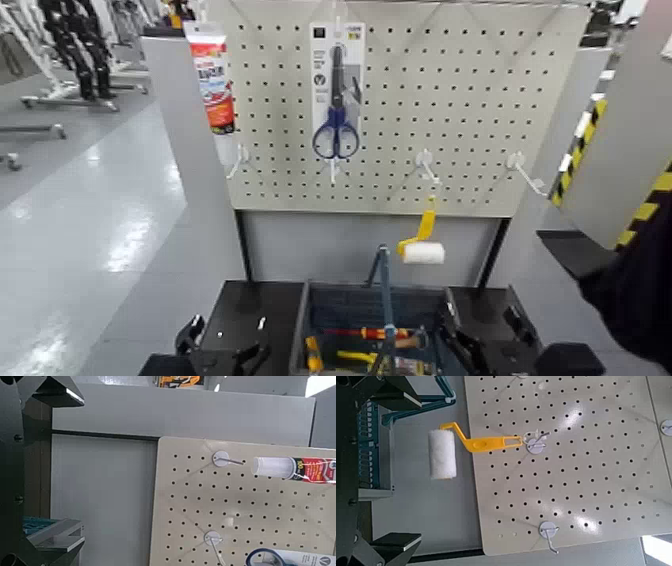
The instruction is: Put the yellow roller into the crate.
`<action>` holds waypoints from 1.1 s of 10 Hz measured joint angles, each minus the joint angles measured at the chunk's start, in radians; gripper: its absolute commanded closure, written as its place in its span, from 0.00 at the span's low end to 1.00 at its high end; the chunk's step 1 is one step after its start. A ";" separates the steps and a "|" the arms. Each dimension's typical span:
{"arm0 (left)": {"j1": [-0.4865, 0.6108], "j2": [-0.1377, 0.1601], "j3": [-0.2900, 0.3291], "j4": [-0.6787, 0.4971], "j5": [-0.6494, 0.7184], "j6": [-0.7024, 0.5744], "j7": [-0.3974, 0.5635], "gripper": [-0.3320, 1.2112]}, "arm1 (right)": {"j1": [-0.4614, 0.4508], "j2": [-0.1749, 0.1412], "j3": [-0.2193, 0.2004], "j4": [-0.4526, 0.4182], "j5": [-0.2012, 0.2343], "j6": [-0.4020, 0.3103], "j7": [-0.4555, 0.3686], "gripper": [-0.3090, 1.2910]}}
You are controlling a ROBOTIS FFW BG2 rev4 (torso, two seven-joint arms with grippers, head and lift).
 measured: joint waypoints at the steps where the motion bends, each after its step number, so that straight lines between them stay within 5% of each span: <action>1: 0.000 0.005 0.001 -0.002 0.004 0.008 -0.012 0.28 | 0.003 -0.001 0.000 -0.005 0.003 0.003 -0.015 0.28; 6: 0.002 0.010 0.013 -0.014 0.017 0.038 -0.060 0.28 | 0.008 0.002 -0.004 -0.021 0.009 0.033 -0.012 0.28; 9: -0.011 0.008 0.007 -0.004 0.032 0.044 -0.072 0.28 | -0.045 0.008 -0.101 -0.043 0.021 0.142 0.224 0.28; 11: -0.014 0.006 0.006 0.000 0.034 0.046 -0.074 0.28 | -0.100 0.001 -0.163 -0.069 0.068 0.260 0.366 0.28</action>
